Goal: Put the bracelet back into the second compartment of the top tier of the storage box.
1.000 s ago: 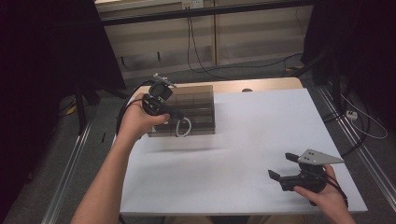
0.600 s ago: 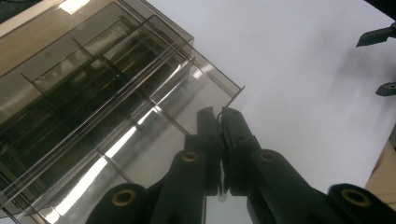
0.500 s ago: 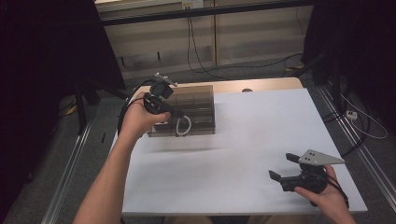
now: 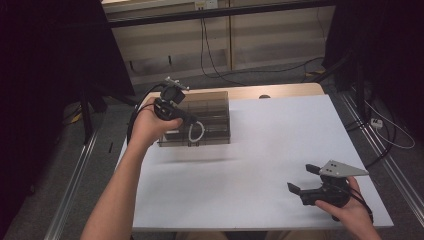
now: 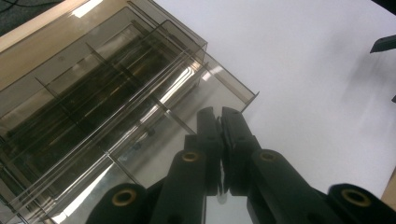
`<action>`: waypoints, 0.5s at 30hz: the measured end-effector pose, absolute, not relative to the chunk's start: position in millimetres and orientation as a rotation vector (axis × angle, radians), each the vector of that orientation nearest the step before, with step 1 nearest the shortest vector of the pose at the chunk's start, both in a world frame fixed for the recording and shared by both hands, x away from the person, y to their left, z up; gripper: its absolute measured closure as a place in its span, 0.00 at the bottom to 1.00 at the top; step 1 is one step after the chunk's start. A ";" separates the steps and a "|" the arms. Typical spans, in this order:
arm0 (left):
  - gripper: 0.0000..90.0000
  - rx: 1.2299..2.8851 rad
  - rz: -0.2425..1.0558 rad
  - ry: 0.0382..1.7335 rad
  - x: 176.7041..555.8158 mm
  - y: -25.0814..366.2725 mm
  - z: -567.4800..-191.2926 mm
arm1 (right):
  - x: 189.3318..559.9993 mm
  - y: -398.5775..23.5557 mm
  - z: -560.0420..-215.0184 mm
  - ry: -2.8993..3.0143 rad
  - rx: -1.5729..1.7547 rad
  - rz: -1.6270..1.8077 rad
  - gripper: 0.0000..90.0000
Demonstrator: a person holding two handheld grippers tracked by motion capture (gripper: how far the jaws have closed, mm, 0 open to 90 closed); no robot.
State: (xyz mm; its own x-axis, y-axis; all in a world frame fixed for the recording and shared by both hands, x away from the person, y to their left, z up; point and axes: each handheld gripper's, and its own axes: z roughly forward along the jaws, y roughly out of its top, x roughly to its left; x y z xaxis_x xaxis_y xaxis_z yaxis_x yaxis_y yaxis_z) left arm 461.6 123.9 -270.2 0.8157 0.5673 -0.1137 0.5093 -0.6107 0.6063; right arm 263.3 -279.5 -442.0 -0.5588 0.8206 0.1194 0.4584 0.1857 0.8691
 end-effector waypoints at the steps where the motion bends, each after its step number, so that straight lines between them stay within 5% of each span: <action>1: 0.97 2.350 0.117 0.791 461.9 123.7 -270.6 | 263.2 -279.2 -442.0 2.095 1.203 1.328 0.08; 15: 0.97 2.350 0.144 0.795 467.2 125.1 -275.5 | 263.0 -279.3 -441.8 2.096 1.201 1.328 0.07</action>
State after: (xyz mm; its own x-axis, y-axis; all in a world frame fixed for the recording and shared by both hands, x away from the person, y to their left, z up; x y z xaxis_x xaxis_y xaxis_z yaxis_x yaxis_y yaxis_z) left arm 467.2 125.1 -275.5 0.8107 0.5774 -0.0971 0.5067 -0.6089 0.6103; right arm 263.0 -279.3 -441.8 -0.5609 0.8193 0.1189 0.4577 0.1872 0.8692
